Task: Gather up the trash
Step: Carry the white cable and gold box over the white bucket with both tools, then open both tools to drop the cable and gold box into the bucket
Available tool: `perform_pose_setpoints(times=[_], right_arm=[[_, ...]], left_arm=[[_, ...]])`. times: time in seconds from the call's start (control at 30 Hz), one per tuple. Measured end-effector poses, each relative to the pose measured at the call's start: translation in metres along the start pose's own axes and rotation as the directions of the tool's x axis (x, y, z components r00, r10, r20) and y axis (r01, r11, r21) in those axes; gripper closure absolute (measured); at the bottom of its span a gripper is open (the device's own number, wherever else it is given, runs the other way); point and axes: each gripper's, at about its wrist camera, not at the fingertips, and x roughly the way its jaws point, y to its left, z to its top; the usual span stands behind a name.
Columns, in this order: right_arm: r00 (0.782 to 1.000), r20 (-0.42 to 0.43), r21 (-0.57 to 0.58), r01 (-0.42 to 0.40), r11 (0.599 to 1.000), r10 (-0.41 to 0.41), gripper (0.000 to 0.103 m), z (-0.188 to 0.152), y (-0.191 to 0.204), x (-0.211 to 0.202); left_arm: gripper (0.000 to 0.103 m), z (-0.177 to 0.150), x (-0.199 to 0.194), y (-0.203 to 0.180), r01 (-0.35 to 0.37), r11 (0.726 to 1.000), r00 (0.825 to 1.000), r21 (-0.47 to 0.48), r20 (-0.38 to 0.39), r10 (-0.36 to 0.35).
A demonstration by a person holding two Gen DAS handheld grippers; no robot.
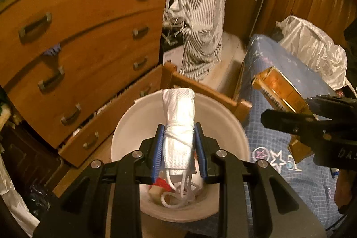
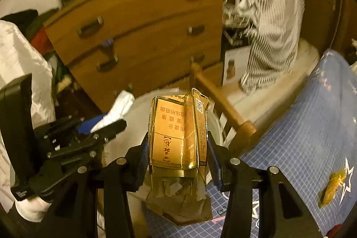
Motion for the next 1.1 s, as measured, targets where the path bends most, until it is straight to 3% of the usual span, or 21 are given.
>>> perform_pose_setpoints(times=[0.1, 0.4, 0.87, 0.93, 1.0, 1.1], right_arm=[[0.999, -0.048, 0.011, 0.002, 1.000, -0.002, 0.055, 0.002, -0.003, 0.020], [0.999, -0.038, 0.036, -0.012, 0.999, 0.013, 0.055, 0.009, -0.020, 0.027], [0.999, -0.032, 0.045, -0.030, 0.999, 0.031, 0.053, 0.010, -0.027, 0.030], [0.999, -0.029, 0.044, -0.033, 0.998, 0.034, 0.051, 0.011, -0.028, 0.031], [0.999, -0.015, 0.057, -0.042, 0.997, 0.043, 0.037, 0.012, -0.029, 0.031], [0.998, 0.004, 0.072, -0.061, 0.996, 0.061, 0.033, 0.013, -0.033, 0.028]], left_arm=[[0.077, 0.000, 0.011, 0.011, -0.004, 1.000, 1.000, -0.014, -0.028, 0.003], [0.077, -0.001, 0.030, 0.041, -0.028, 0.997, 0.999, -0.068, -0.048, 0.025], [0.076, 0.003, 0.038, 0.042, -0.029, 0.998, 0.999, -0.059, -0.044, 0.027], [0.072, 0.003, 0.039, 0.042, -0.032, 0.998, 0.998, -0.057, -0.050, 0.029], [0.047, 0.003, 0.039, 0.043, -0.049, 0.997, 0.998, -0.057, -0.045, 0.046], [0.043, 0.004, 0.036, 0.048, -0.065, 0.995, 0.998, -0.073, -0.027, 0.063]])
